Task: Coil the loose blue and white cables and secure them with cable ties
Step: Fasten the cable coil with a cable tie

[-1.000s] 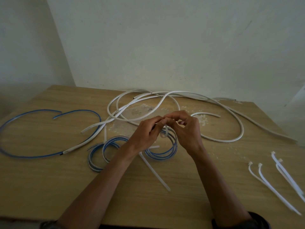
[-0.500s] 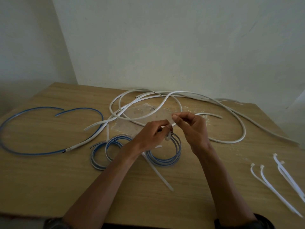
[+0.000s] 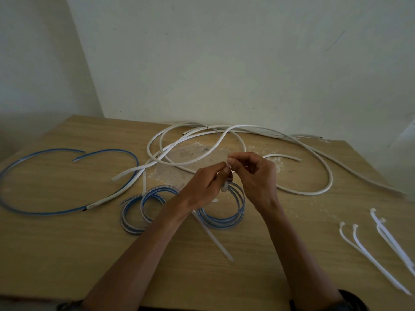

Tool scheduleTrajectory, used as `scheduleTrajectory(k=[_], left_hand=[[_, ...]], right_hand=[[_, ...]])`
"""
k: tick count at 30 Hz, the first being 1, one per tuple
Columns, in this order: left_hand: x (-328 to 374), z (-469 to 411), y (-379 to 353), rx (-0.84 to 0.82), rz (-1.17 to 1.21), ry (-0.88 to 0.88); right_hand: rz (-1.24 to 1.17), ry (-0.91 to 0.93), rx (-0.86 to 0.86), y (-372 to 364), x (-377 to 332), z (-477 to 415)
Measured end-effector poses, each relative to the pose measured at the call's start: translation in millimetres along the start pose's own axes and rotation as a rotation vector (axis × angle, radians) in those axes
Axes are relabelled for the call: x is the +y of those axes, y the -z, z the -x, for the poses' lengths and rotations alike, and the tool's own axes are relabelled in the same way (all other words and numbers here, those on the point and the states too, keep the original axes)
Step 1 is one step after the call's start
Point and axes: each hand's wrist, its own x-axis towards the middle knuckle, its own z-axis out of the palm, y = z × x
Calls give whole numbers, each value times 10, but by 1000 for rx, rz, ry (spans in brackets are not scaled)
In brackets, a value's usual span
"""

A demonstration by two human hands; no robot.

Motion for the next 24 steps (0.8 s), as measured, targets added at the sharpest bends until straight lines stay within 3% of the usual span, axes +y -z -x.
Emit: scheduleTrajectory(k=[13, 20, 22, 24], left_hand=[[86, -21, -118, -53, -5, -18], [20, 18, -80, -48, 107, 118], [50, 29, -46, -48, 113, 117], [45, 27, -45, -45, 100, 109]], right_hand=[[-185, -67, 254, 53, -9, -69], [-89, -165, 6, 2, 73, -22], [0, -121, -110, -59, 83, 11], [60, -67, -115, -79, 95, 15]])
